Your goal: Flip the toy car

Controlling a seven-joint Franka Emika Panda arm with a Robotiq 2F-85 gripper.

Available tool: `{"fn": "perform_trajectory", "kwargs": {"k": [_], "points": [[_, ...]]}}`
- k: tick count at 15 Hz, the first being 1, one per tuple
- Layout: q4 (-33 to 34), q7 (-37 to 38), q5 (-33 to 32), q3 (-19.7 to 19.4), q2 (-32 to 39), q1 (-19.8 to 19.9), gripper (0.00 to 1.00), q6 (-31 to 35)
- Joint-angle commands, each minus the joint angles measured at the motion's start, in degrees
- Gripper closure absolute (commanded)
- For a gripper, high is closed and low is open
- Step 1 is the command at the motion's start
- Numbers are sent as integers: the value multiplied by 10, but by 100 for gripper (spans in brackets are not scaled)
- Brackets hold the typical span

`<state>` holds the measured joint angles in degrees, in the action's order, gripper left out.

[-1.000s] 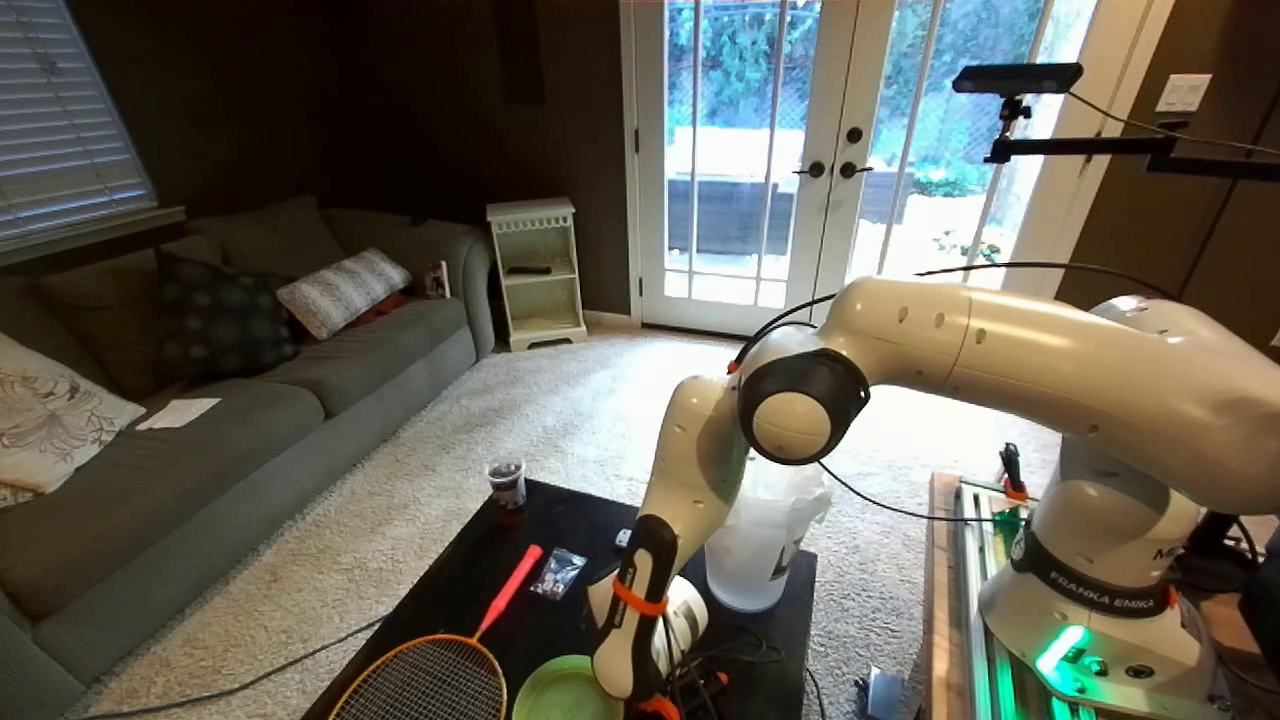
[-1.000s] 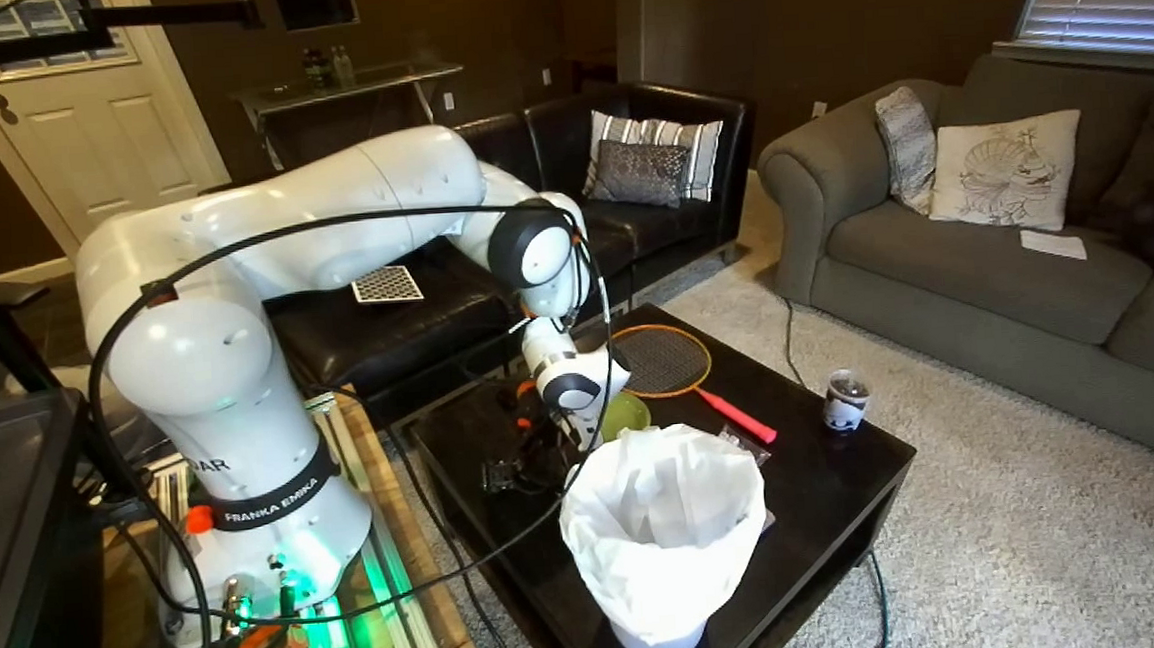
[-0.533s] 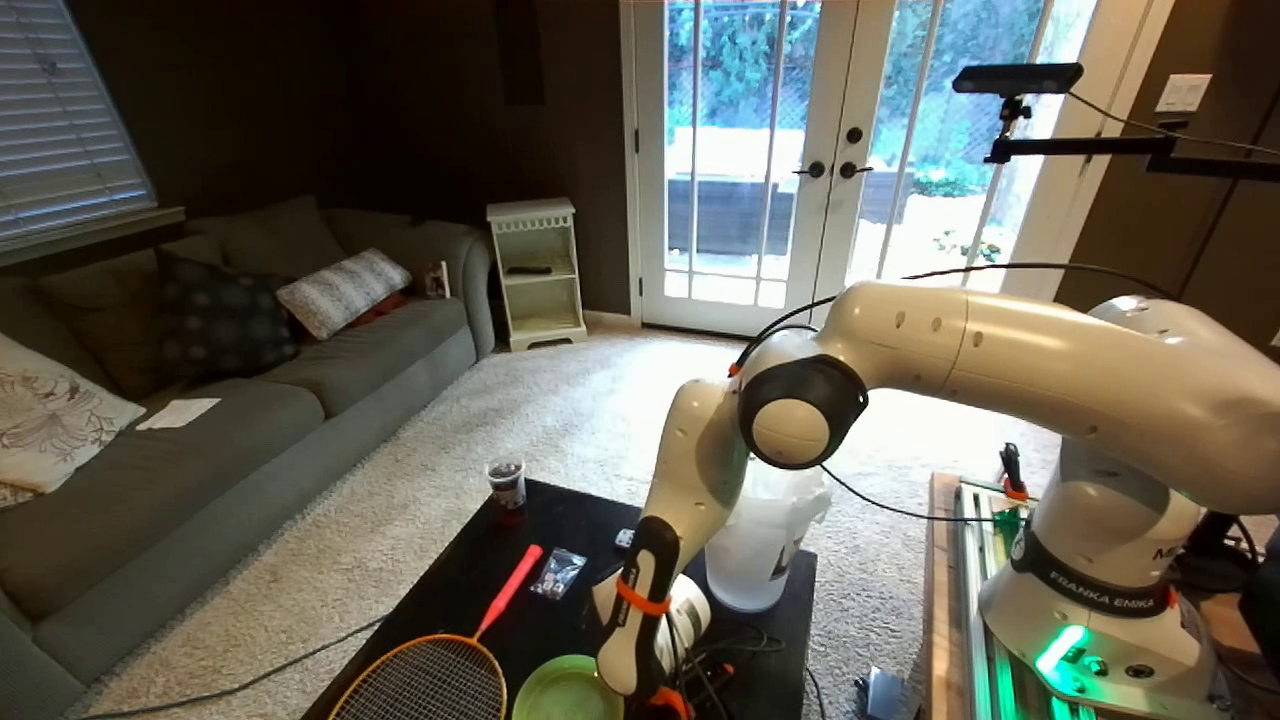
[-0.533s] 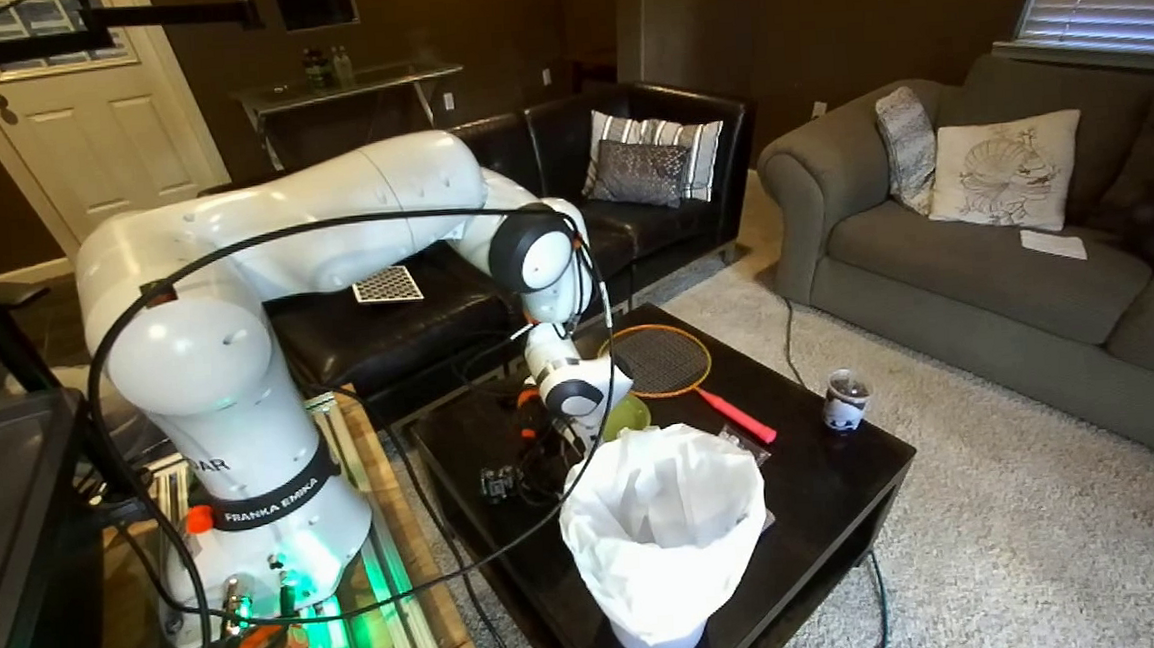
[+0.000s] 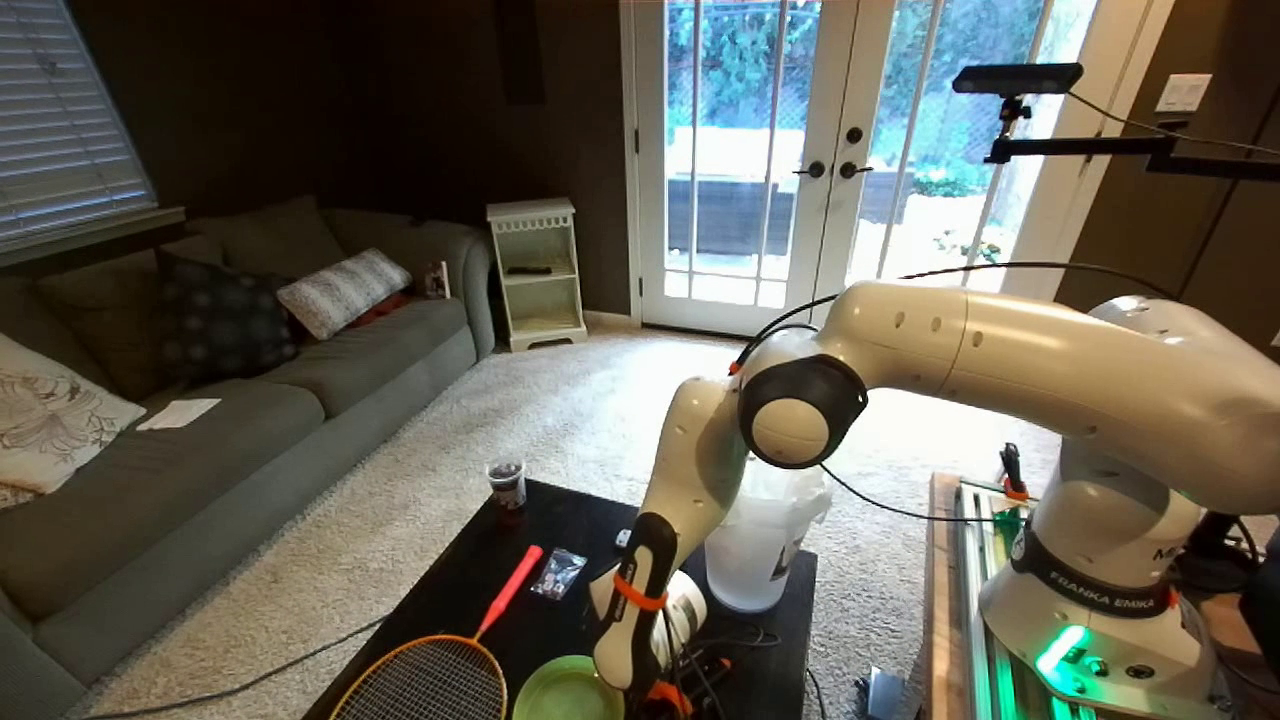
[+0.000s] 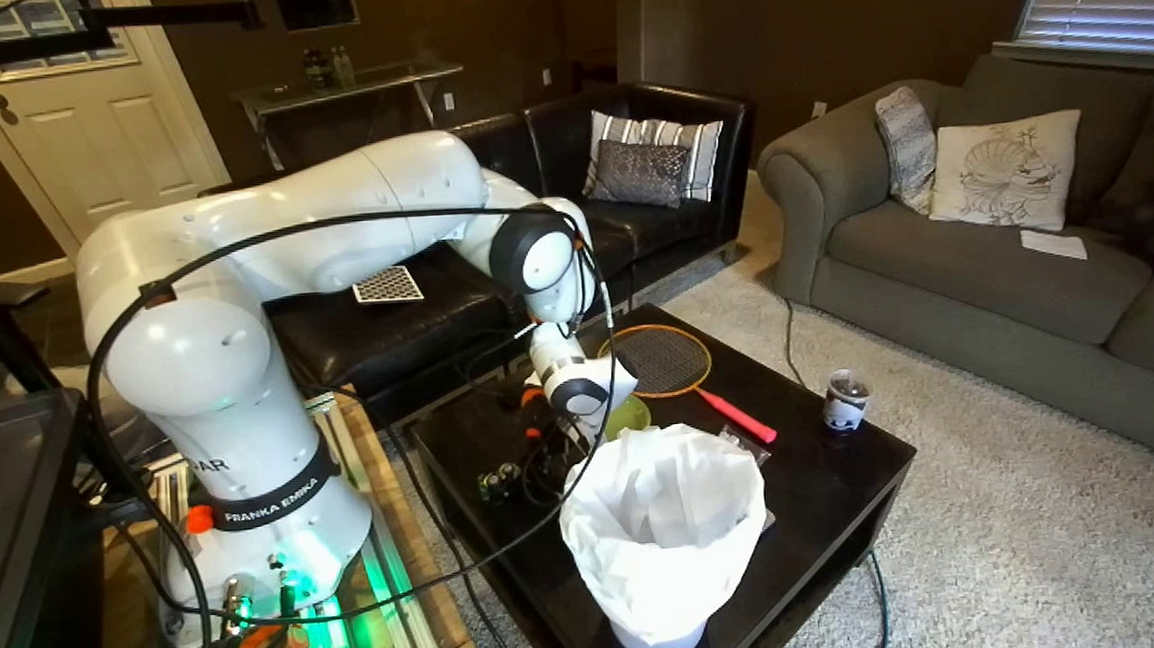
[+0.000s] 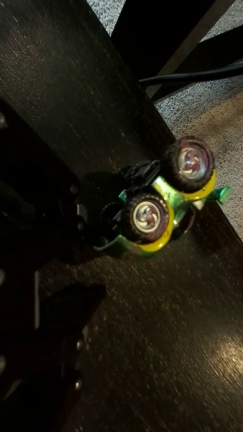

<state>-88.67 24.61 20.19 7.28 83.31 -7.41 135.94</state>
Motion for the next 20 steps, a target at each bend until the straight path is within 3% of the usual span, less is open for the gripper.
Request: {"fn": "perform_trajectory", "kwargs": {"k": [1, 3, 10, 15, 17, 20], "points": [[19, -18, 0, -2, 16, 9, 89, -14], [19, -25, 2, -1, 17, 16, 100, -19], [22, -46, 12, 11, 22, 45, 99, -23], [41, -122, 57, 60, 52, 132, 99, -25], [-9, -162, 90, 76, 20, 168, 99, -17], [-15, -221, 153, 86, 20, 196, 99, -22]]}}
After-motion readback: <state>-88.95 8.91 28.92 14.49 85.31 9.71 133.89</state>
